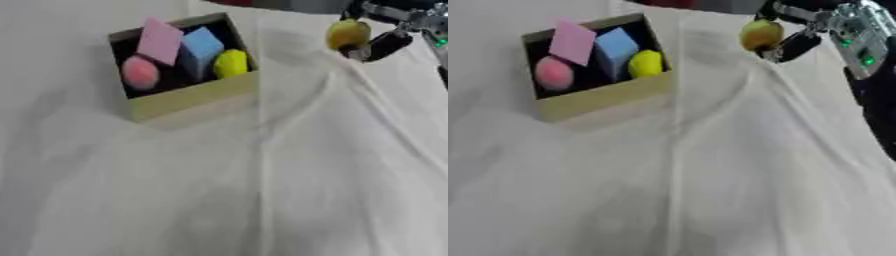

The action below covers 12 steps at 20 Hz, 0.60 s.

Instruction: Pick up objects on the table and place them in the box.

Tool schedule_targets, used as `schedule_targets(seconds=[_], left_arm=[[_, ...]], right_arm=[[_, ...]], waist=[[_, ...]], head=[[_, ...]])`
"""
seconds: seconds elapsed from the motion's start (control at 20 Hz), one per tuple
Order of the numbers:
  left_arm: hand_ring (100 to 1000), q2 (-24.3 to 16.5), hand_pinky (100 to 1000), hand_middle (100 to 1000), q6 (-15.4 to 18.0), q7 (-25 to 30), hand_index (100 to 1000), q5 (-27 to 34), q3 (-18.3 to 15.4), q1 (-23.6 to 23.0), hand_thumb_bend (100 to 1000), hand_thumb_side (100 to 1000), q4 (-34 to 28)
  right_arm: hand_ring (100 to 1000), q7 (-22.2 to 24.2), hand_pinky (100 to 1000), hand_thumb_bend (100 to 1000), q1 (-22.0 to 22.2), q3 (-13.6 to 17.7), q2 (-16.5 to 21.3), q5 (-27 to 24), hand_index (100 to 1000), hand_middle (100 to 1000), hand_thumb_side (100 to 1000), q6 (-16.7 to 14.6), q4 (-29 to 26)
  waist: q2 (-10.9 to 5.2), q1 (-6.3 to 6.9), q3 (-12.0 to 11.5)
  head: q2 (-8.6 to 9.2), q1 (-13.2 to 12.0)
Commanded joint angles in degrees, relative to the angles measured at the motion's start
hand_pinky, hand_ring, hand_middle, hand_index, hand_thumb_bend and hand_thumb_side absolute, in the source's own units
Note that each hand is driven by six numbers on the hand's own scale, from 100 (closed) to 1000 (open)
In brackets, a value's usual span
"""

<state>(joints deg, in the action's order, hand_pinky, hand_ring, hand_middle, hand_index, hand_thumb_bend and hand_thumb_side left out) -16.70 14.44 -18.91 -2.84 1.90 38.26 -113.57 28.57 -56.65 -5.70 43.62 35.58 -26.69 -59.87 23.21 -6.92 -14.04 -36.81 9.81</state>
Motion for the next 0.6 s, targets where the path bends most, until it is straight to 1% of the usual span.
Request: schedule_targets(seconds=[0.05, 0.2, 0.35, 0.45, 0.6], left_arm=[[733, -1.36, 708, 671, 0.03, 0.14, 799, -0.17, -0.16, 0.34, 515, 513, -1.03], [733, -1.42, 707, 672, 0.01, 0.2, 799, -0.14, -0.11, 0.25, 515, 513, -1.03], [733, -1.37, 708, 672, 0.03, 0.25, 799, -0.11, -0.06, 0.23, 516, 511, -1.03], [733, -1.27, 708, 672, 0.05, 0.25, 799, -0.07, -0.04, 0.24, 517, 511, -1.03], [734, -1.11, 707, 672, 0.05, 0.28, 799, -0.02, 0.04, 0.26, 518, 511, -1.03]], right_arm=[[669, 0.88, 772, 100, -1.88, 0.02, 2.89, -3.17, 599, 470, 100, 0.42, -4.35], [662, 2.05, 766, 100, -3.71, -0.98, 2.61, -5.77, 600, 471, 100, 0.6, -7.37], [651, 3.68, 759, 100, -6.1, -2.43, 1.63, -8.22, 599, 473, 100, 1.02, -9.21], [647, 4.71, 757, 100, -7.96, -3.4, 0.29, -9.35, 601, 474, 100, 1.38, -9.93], [638, 5.88, 754, 100, -10.75, -4.7, -2.68, -10.0, 602, 474, 100, 1.75, -10.12]], waist=[[-1.9, 0.21, 0.26], [-2.15, 0.13, 0.36], [-2.35, 0.08, 0.35], [-2.42, 0.08, 0.29], [-2.43, 0.17, 0.11]], head=[[-0.4, -0.05], [-0.64, 0.23], [-0.81, 0.65], [-0.82, 0.95], [-0.74, 1.04]])
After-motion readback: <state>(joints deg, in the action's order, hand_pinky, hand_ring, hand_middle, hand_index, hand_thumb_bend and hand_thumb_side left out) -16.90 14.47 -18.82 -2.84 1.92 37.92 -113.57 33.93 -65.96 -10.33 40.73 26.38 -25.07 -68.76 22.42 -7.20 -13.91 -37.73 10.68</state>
